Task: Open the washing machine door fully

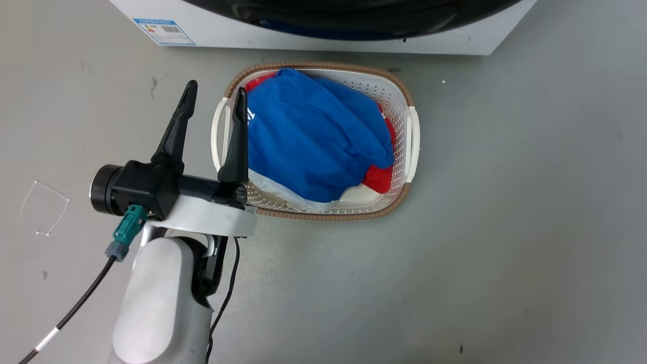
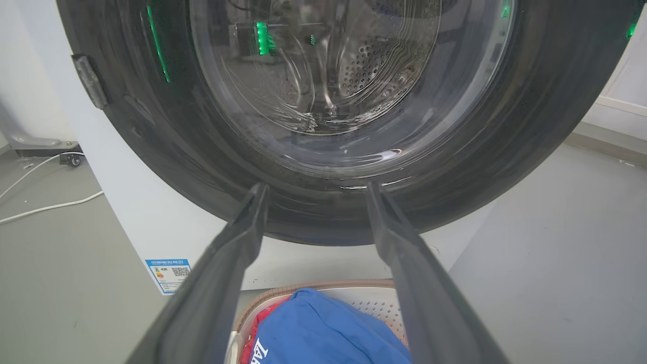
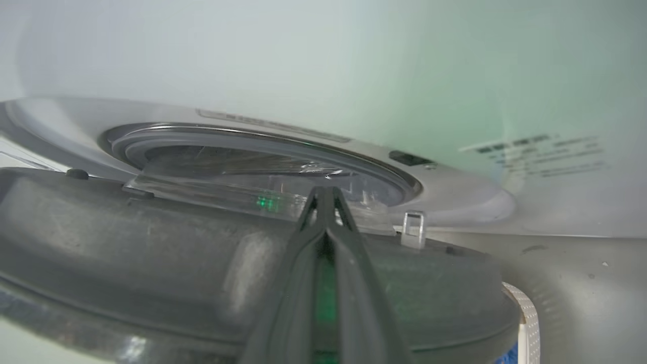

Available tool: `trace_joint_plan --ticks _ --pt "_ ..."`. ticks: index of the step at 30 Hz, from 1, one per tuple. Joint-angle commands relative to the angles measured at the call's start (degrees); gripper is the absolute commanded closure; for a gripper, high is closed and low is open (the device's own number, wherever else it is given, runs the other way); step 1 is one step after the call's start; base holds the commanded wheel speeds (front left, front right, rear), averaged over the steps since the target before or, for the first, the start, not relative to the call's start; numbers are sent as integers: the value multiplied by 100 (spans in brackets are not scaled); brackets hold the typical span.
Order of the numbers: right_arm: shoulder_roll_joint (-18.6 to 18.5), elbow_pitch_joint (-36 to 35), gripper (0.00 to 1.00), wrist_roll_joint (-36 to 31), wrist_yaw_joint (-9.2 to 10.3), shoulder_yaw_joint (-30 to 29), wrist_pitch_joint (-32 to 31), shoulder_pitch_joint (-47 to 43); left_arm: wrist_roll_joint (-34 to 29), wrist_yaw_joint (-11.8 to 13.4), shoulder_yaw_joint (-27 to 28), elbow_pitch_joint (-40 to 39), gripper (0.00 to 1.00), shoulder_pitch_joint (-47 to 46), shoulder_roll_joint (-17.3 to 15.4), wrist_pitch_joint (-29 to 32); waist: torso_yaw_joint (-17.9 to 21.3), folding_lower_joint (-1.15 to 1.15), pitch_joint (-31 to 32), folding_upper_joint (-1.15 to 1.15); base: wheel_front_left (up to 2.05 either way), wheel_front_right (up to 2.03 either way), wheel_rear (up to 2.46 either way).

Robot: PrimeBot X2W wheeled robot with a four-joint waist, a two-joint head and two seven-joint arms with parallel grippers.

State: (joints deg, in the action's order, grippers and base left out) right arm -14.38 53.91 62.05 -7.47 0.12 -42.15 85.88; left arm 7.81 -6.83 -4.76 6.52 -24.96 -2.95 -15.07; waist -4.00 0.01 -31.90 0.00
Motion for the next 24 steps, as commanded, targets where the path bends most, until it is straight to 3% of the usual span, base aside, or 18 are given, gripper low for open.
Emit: trace_joint_plan --ticks 1,8,24 --pt "126 -9 100 46 -4 15 -173 -218 3 14 19 24 0 -36 9 -14 12 -1 78 0 0 0 0" --pt "261 -157 100 135 -4 28 -692 -667 -6 22 22 144 0 149 9 -14 55 -1 419 0 0 0 0" --pt "621 -1291 100 270 -10 366 -1550 -2628 118 124 4 495 0 953 10 -14 72 -1 1653 0 0 0 0"
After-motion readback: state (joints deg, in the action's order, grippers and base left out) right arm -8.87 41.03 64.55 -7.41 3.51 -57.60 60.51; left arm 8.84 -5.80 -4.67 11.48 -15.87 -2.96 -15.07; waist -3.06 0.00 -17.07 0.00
